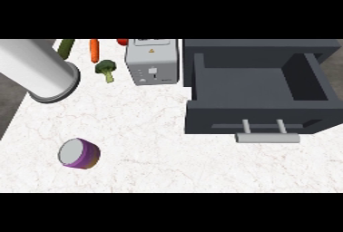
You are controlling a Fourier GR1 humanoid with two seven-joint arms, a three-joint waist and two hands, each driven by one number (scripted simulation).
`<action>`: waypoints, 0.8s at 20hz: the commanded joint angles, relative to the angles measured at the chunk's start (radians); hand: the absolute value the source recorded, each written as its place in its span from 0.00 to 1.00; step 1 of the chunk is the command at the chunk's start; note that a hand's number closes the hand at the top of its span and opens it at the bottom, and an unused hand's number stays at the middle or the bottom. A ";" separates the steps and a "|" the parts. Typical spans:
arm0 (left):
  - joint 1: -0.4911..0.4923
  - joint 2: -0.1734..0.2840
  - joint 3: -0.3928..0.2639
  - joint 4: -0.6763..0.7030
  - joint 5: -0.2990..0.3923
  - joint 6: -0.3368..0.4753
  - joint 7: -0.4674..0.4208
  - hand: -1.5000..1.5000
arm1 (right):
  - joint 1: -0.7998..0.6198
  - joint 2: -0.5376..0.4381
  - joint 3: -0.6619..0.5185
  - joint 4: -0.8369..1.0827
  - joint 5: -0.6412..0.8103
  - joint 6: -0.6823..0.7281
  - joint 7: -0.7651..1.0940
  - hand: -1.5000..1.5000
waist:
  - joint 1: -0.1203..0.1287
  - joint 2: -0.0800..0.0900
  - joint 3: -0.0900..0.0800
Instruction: Pick up the can, place it into the drawer and close the drawer
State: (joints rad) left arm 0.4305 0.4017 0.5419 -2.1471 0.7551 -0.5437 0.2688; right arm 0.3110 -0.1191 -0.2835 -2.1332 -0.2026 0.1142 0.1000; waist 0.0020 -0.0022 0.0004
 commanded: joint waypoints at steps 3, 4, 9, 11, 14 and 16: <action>0.052 -0.017 0.042 -0.018 0.166 0.017 0.105 0.00 | 0.056 -0.019 -0.093 0.057 -0.082 0.094 -0.086 0.00 | 0.002 -0.001 0.000; -0.046 0.002 -0.001 0.020 0.151 0.088 0.143 0.00 | 0.053 0.000 -0.054 0.012 -0.055 0.078 -0.050 0.00 | -0.006 0.001 0.000; -0.139 0.028 -0.035 0.056 0.171 0.168 0.231 0.00 | 0.097 -0.017 -0.124 -0.058 -0.135 0.115 -0.006 0.00 | -0.013 0.002 0.000; -0.119 -0.035 -0.072 0.055 0.132 0.154 0.229 0.00 | 0.111 -0.020 -0.143 -0.073 -0.147 0.133 -0.001 0.00 | -0.010 0.001 0.000; -0.169 -0.032 -0.064 0.108 0.120 0.139 0.246 0.00 | 0.112 -0.017 -0.179 -0.006 -0.167 0.192 -0.049 0.00 | -0.007 0.001 0.000; -0.164 -0.099 -0.122 0.050 0.063 0.163 0.240 0.00 | 0.152 0.019 -0.167 -0.023 -0.114 0.193 -0.066 0.00 | -0.007 0.001 0.000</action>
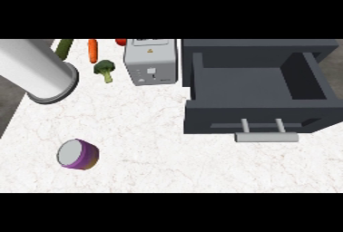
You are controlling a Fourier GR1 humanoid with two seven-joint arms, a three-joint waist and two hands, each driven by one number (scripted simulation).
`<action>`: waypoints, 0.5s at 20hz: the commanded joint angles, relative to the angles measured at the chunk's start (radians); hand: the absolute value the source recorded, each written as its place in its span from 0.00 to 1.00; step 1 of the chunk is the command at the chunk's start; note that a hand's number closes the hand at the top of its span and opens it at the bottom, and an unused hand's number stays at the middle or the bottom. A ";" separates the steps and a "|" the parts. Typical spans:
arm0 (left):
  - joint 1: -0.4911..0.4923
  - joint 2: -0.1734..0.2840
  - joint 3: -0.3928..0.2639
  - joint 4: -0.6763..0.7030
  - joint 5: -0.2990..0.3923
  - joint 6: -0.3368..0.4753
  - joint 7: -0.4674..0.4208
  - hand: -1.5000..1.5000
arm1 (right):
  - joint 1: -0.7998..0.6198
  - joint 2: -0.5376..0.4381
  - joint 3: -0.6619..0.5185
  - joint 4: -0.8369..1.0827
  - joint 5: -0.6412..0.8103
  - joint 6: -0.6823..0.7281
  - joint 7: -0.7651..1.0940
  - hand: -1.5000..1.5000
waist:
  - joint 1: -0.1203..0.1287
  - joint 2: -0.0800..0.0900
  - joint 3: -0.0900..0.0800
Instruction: Pick up the can, place it into the drawer and close the drawer
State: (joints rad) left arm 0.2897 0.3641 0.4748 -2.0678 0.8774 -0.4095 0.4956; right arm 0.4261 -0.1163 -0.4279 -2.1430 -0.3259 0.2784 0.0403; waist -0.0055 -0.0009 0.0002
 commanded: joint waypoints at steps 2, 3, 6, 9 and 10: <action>-0.070 -0.072 -0.063 0.084 -0.114 0.000 -0.017 0.00 | 0.015 0.009 -0.047 -0.002 -0.047 0.053 -0.006 0.00 | -0.002 0.000 0.000; -0.093 -0.025 -0.018 0.101 -0.049 -0.011 0.013 0.00 | -0.040 -0.005 -0.052 0.065 -0.005 0.043 -0.012 0.00 | 0.003 0.001 0.000; -0.063 -0.125 -0.081 0.078 -0.181 -0.014 -0.039 0.00 | -0.017 -0.007 -0.088 -0.011 -0.060 0.048 0.044 0.00 | 0.003 0.000 0.000; -0.068 -0.160 -0.134 0.063 -0.258 0.011 -0.036 0.00 | 0.067 0.028 -0.108 -0.056 -0.079 0.115 0.012 0.00 | -0.001 -0.001 0.000; -0.135 -0.155 -0.137 0.214 -0.331 -0.029 -0.106 0.00 | -0.015 -0.011 -0.110 0.005 -0.071 0.069 0.060 0.00 | -0.001 0.002 -0.001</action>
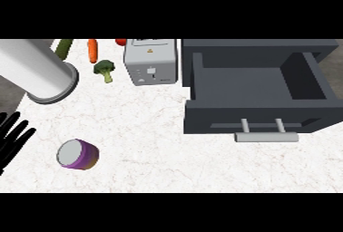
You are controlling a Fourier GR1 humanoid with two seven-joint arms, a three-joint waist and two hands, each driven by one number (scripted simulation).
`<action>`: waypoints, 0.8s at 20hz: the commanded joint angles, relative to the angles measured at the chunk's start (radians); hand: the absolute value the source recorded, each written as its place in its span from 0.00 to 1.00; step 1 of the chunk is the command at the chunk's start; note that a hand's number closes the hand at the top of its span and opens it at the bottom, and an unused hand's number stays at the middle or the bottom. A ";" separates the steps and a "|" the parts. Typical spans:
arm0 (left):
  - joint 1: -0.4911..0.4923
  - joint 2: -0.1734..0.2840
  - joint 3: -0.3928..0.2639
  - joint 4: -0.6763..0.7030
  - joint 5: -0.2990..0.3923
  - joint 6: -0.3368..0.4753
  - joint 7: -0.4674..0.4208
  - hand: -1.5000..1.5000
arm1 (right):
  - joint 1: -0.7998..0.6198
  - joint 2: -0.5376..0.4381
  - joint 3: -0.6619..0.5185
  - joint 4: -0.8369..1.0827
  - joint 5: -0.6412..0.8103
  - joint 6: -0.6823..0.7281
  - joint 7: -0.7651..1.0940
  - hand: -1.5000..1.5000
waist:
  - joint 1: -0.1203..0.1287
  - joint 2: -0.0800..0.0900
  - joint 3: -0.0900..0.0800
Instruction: Pick up the can, place it into the drawer and close the drawer
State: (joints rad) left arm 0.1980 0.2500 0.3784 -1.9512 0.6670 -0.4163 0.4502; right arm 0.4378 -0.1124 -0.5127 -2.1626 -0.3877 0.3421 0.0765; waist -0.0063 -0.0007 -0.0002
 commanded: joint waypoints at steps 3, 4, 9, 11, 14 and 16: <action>-0.067 -0.034 -0.029 0.156 -0.150 -0.035 -0.088 0.00 | 0.041 0.023 -0.059 -0.048 -0.065 0.049 0.017 0.00 | -0.003 0.000 0.000; -0.015 -0.062 -0.037 0.150 -0.195 -0.073 -0.143 0.00 | -0.016 -0.014 -0.071 0.013 -0.065 0.044 0.031 0.00 | 0.003 0.000 0.000; -0.053 -0.119 -0.070 0.264 -0.332 -0.061 -0.266 0.00 | -0.012 0.011 -0.091 0.040 -0.033 0.091 -0.008 0.00 | 0.000 0.001 0.000; -0.055 -0.093 -0.045 0.273 -0.304 -0.055 -0.246 0.00 | 0.075 0.059 -0.120 0.057 -0.024 0.176 -0.097 0.00 | -0.003 -0.001 0.000; -0.059 -0.133 -0.063 0.301 -0.378 -0.023 -0.307 0.00 | 0.023 0.060 -0.096 -0.022 -0.037 0.117 0.021 0.00 | 0.001 0.000 0.000; -0.097 -0.104 -0.027 0.396 -0.403 -0.041 -0.393 0.00 | -0.008 0.018 -0.135 0.043 -0.058 0.135 0.014 0.00 | 0.001 0.000 0.000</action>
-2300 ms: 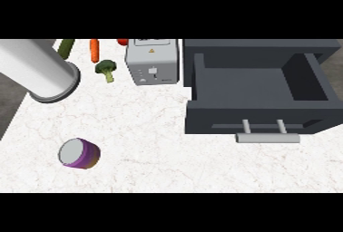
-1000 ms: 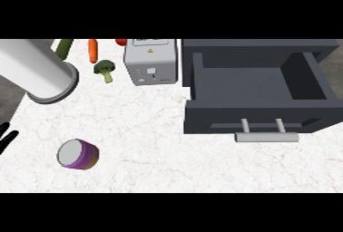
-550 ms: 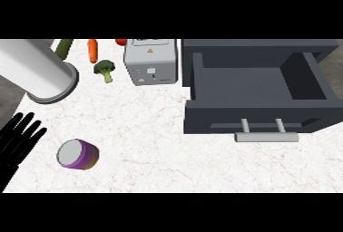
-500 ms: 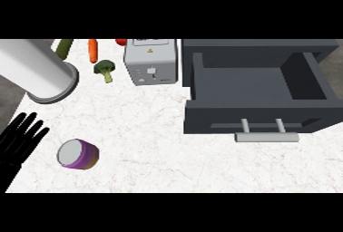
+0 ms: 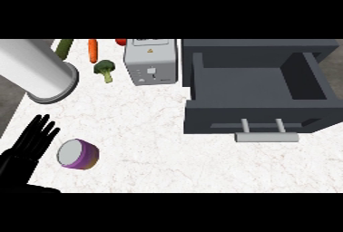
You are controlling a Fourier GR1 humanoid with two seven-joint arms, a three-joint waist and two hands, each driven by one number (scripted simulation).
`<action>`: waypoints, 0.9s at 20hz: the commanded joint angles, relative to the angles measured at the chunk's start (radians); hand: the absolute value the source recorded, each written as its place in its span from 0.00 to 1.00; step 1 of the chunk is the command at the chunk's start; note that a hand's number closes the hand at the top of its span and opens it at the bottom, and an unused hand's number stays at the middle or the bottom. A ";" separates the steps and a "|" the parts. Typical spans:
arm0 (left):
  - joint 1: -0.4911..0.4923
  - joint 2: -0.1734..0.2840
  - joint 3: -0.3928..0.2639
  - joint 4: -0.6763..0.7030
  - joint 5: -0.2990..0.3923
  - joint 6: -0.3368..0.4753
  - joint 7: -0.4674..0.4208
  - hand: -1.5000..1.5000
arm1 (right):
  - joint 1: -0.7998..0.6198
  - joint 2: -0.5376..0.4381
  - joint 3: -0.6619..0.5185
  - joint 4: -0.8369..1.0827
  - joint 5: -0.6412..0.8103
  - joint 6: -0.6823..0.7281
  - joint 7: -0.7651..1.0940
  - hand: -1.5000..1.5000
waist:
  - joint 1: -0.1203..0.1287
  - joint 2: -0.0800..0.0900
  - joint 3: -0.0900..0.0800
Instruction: Pick up the can, place it into the drawer and close the drawer
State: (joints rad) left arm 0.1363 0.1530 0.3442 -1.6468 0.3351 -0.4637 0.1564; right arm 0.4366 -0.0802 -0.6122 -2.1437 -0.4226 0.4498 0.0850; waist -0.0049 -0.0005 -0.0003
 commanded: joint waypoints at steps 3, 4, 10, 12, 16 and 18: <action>-0.033 -0.002 0.016 0.192 -0.119 0.003 -0.176 0.00 | -0.013 -0.037 -0.068 -0.028 -0.080 0.013 0.062 0.00 | -0.001 0.000 0.000; -0.052 0.072 0.083 0.287 -0.065 -0.058 -0.201 0.00 | -0.024 0.007 -0.025 -0.030 -0.017 -0.013 0.058 0.00 | 0.000 0.001 -0.001; -0.069 0.031 0.034 0.402 -0.170 -0.018 -0.327 0.00 | 0.003 0.049 -0.060 -0.049 -0.032 0.057 0.034 0.00 | -0.002 0.000 0.000; -0.072 0.091 0.073 0.428 -0.137 -0.046 -0.312 0.00 | -0.049 0.000 -0.080 -0.010 -0.045 0.042 0.067 0.00 | 0.002 0.000 0.000; -0.111 0.084 0.036 0.593 -0.210 -0.059 -0.447 0.00 | -0.024 0.063 -0.072 -0.036 -0.017 0.071 0.056 0.00 | 0.000 0.000 0.000; -0.194 0.081 0.035 0.742 -0.243 -0.035 -0.503 0.00 | -0.013 0.020 -0.104 -0.062 -0.088 0.055 0.117 0.00 | -0.007 0.002 -0.001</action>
State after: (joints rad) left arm 0.0195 0.2322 0.3884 -1.0786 0.1419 -0.5142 -0.2538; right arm 0.4241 -0.0572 -0.7023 -2.1858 -0.4923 0.5097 0.1673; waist -0.0074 0.0001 -0.0006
